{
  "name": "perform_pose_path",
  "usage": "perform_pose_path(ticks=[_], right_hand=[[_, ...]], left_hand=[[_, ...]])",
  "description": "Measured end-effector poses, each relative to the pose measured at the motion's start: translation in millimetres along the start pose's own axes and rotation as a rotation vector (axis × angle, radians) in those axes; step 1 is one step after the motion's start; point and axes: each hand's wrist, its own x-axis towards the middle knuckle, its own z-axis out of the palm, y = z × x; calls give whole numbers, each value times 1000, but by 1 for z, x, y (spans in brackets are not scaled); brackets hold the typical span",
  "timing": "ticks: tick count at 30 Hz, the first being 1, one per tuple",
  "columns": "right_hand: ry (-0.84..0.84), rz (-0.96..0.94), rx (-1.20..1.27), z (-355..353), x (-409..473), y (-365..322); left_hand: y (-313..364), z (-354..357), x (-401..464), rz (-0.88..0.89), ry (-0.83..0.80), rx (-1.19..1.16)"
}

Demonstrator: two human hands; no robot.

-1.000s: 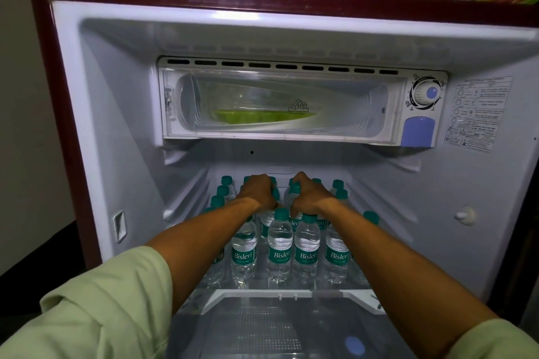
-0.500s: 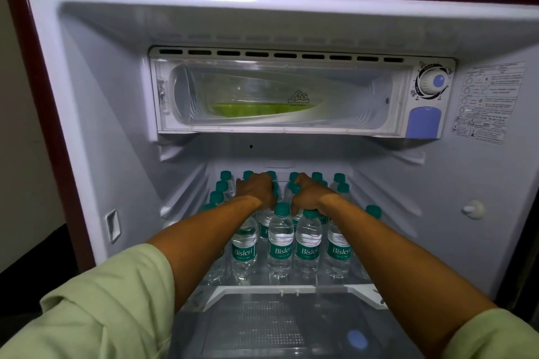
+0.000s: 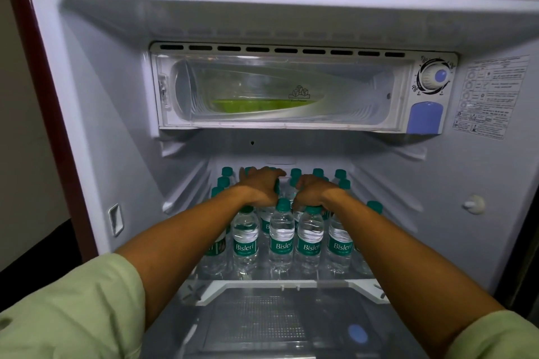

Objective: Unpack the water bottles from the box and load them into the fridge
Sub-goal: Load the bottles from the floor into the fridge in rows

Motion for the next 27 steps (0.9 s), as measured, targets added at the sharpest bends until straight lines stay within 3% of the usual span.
perform_pose_path(ticks=[3, 8, 12, 15, 18, 27], right_hand=[[78, -13, 36, -7, -7, 2], [272, -53, 75, -14, -18, 5], [207, -28, -31, -14, -34, 4], [105, -37, -183, -11, -49, 3], [32, -41, -170, -5, -59, 3], [144, -34, -129, -1, -65, 3]], left_hand=[[0, -4, -12, 81, -27, -63], [-6, 10, -23, 232, 146, 8], [-9, 21, -24, 219, 60, 17], [-7, 25, -24, 200, 63, 21], [-4, 22, -26, 206, 80, 38], [-1, 18, -30, 231, 79, 131]])
